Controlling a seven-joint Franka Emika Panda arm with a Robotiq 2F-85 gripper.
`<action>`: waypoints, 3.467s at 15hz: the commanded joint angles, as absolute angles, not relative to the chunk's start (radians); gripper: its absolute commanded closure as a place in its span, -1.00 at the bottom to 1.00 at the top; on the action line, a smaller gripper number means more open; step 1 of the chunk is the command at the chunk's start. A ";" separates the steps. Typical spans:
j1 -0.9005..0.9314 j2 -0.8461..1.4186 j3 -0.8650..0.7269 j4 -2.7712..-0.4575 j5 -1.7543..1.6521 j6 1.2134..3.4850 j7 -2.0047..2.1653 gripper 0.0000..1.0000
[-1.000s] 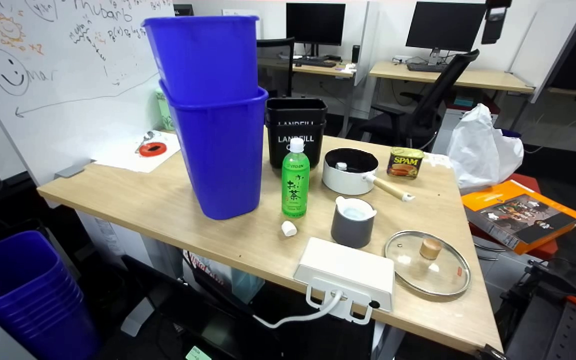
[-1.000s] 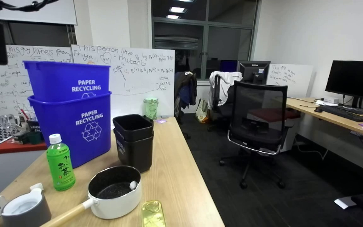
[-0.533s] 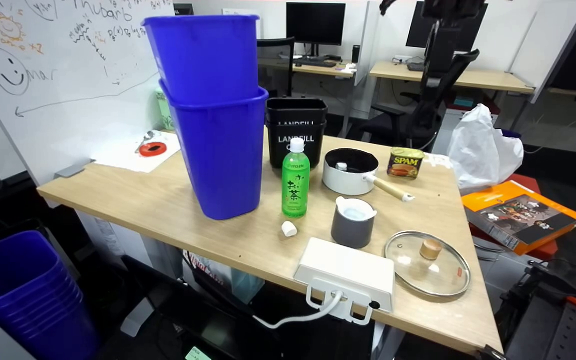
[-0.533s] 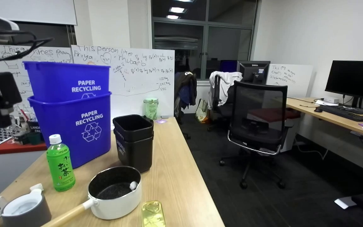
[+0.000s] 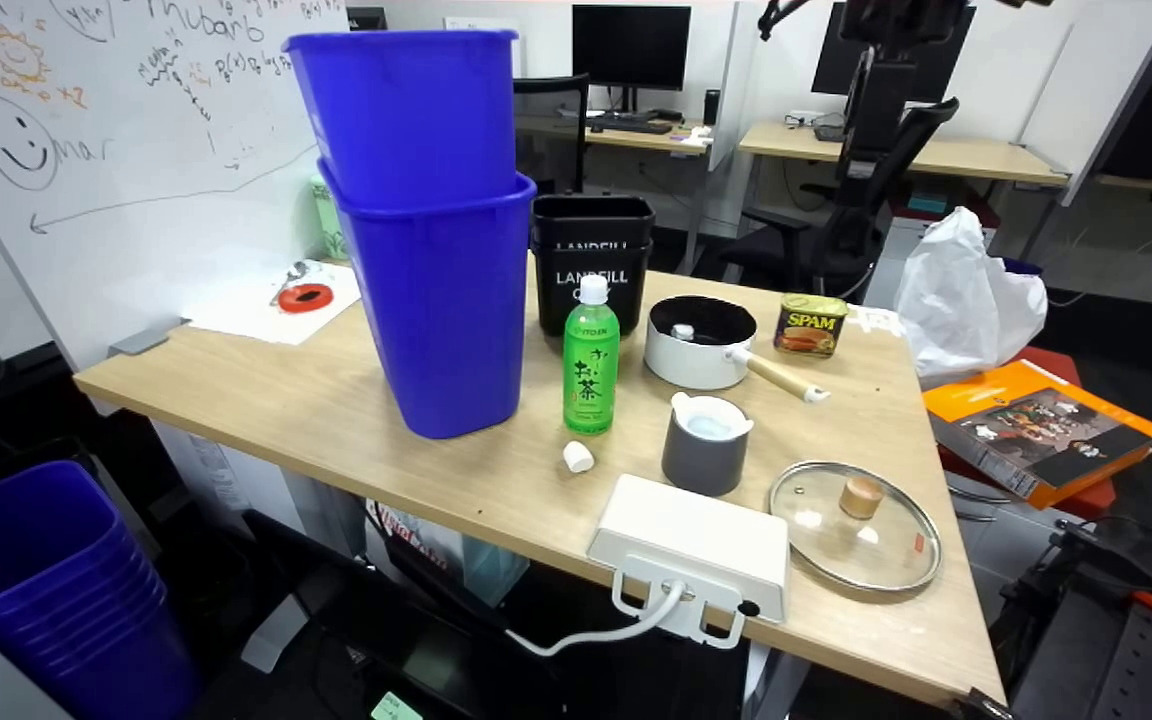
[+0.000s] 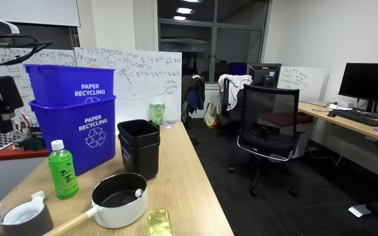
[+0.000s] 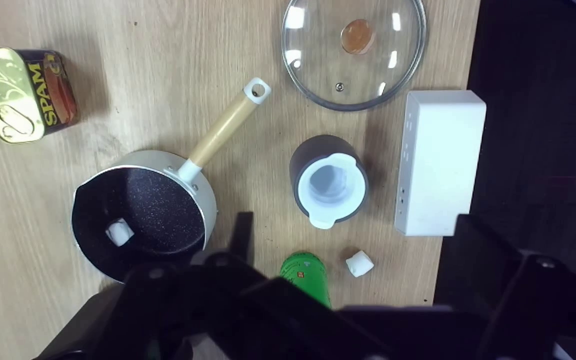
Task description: Pick the bowl and move it to the right on the table
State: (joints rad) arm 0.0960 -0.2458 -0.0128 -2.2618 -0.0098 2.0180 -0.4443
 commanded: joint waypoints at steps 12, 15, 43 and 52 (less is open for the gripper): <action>0.125 -0.068 0.070 -2.368 -0.065 2.323 -0.396 -1.00; 0.122 -0.028 0.085 -2.420 -0.115 2.428 -0.357 -1.00; 0.150 0.340 -0.007 -2.361 -0.421 2.846 -0.038 0.25; 0.088 0.241 0.083 -2.427 -0.199 2.810 -0.153 0.92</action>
